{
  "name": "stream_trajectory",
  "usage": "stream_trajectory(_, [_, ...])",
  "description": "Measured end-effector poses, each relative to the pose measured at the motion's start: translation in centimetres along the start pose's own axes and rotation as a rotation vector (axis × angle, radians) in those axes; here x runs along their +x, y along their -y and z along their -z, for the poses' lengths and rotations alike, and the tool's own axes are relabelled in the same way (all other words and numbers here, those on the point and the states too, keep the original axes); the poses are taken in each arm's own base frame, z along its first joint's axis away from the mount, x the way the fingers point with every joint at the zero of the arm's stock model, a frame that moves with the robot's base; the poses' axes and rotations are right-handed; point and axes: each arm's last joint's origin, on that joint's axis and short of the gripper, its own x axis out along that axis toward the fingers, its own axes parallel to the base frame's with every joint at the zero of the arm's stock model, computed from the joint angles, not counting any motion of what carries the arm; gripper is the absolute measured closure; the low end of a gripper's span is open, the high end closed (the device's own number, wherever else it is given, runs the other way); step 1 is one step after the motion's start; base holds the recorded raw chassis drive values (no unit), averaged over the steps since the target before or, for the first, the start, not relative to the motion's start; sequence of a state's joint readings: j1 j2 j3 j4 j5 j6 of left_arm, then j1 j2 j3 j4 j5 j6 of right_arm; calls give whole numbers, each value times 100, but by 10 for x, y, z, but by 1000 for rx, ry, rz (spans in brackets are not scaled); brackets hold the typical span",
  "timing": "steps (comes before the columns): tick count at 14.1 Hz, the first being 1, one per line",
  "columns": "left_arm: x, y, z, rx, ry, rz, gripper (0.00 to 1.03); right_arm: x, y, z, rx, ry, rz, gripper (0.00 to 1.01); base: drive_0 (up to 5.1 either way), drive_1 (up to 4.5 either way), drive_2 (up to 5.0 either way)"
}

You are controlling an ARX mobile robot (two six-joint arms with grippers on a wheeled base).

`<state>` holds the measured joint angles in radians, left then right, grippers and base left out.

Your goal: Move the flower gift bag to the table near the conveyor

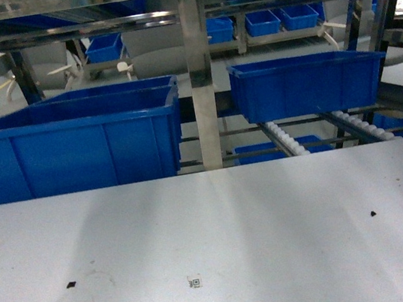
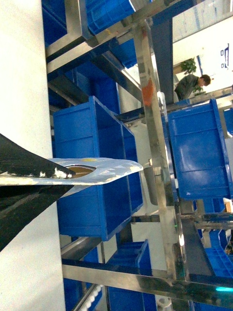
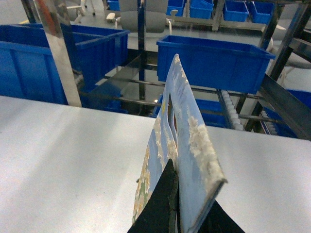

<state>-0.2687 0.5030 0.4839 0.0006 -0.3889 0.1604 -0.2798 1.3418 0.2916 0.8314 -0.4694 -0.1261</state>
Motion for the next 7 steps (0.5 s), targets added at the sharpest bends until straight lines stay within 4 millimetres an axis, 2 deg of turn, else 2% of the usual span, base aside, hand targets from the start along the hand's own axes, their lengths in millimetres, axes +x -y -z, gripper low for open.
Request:
stream_trajectory(3, [0,0,0,0,0,0,101,2,18,15,-14,-6,31,99,0,0,0])
stream_trajectory(7, [0,0,0,0,0,0,101,12,28,35,33,-63,56,99,0,0,0])
